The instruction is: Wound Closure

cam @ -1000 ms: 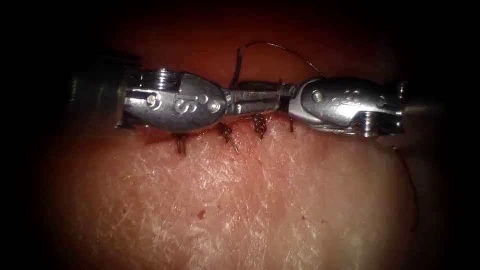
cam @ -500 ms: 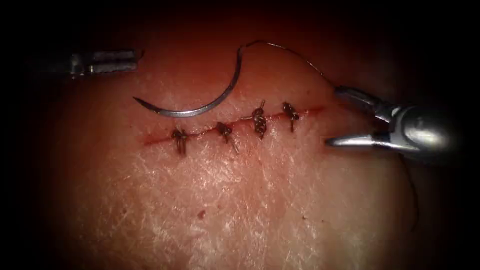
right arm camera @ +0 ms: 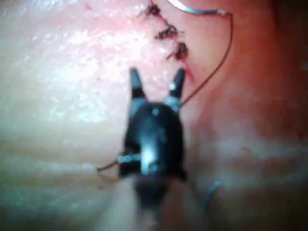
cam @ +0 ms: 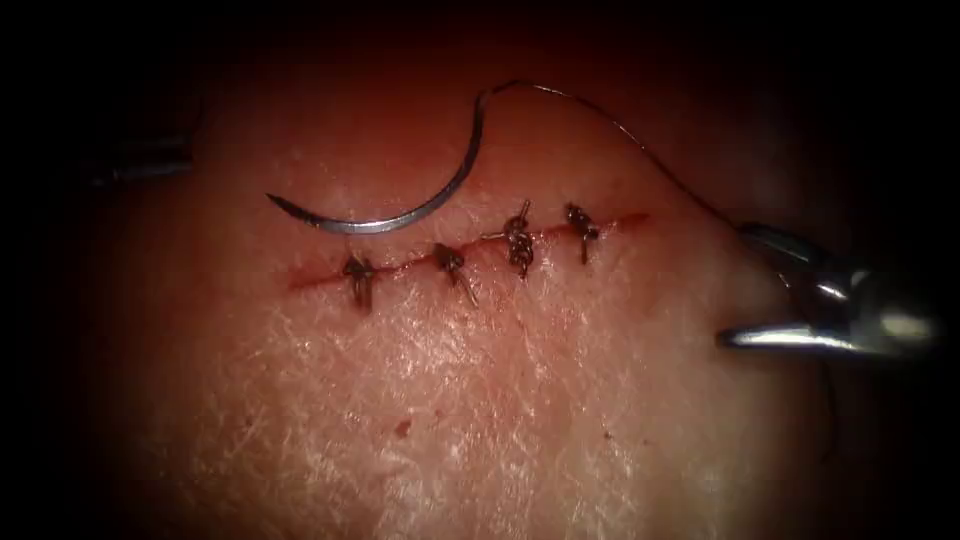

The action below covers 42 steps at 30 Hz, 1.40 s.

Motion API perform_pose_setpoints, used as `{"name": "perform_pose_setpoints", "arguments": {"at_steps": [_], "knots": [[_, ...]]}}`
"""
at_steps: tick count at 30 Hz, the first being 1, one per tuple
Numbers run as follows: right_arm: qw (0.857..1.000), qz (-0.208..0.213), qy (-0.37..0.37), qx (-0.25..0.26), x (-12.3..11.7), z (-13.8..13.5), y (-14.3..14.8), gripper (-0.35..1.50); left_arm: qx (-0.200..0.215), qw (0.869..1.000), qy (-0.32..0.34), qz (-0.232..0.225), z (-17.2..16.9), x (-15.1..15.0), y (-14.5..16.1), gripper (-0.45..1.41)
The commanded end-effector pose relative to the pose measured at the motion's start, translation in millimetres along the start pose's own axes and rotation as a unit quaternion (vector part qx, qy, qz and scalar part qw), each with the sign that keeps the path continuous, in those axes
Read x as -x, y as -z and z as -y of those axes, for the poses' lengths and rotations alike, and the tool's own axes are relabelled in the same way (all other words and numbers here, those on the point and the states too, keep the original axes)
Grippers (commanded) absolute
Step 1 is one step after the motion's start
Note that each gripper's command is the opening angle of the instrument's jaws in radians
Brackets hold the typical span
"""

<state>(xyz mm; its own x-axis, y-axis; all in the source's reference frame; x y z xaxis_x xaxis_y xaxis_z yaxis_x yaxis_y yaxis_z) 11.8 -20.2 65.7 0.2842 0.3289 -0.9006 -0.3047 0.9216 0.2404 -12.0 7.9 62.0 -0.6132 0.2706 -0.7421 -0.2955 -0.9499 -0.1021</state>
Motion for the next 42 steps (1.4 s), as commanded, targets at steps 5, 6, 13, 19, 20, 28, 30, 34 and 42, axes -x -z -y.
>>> {"name": "perform_pose_setpoints", "arguments": {"at_steps": [5,6,13,19,20,28,30,34,42], "knots": [[1.0,-0.003,-0.002,0.003,0.6,0.5,-0.9,1.48,0.042,0.993,0.112,-0.017,-0.5,4.3,-1.5,1.13],[1.0,-0.003,-0.002,0.004,0.6,0.4,-1.0,1.48,0.055,0.991,0.119,-0.015,-0.9,4.9,-1.4,1.14],[1.0,-0.003,-0.001,0.004,0.6,0.6,-1.1,1.48,0.093,0.986,0.135,0.036,-1.4,4.9,0.2,1.21],[1.0,-0.003,-0.001,0.006,0.6,0.7,-1.1,1.48,0.111,0.981,0.154,0.042,-1.3,-0.4,3.8,1.21],[1.0,-0.003,-0.001,0.006,0.6,0.7,-1.1,1.48,0.111,0.982,0.15,0.041,-1.3,-1.4,4.6,1.21],[1.0,0.01,-0.001,-0.009,0.2,1.4,-1.3,1.48,0.101,0.987,0.123,-0.006,-3.9,-10.9,6.8,1.18],[0.999,0.03,0.01,-0.02,-0.2,1.8,-1.4,1.46,0.106,0.987,0.118,-0.031,-5.4,-13.0,5.6,1.18],[0.996,0.072,0.028,-0.04,-1.9,2.2,-1.9,1.45,0.11,0.986,0.104,-0.074,-8.5,-16.2,2.0,1.14],[0.997,0.044,0.046,-0.054,-4.5,1.1,-2.7,1.26,0.115,0.982,0.072,-0.128,-13.3,-18.1,-4.2,1.01]]}}
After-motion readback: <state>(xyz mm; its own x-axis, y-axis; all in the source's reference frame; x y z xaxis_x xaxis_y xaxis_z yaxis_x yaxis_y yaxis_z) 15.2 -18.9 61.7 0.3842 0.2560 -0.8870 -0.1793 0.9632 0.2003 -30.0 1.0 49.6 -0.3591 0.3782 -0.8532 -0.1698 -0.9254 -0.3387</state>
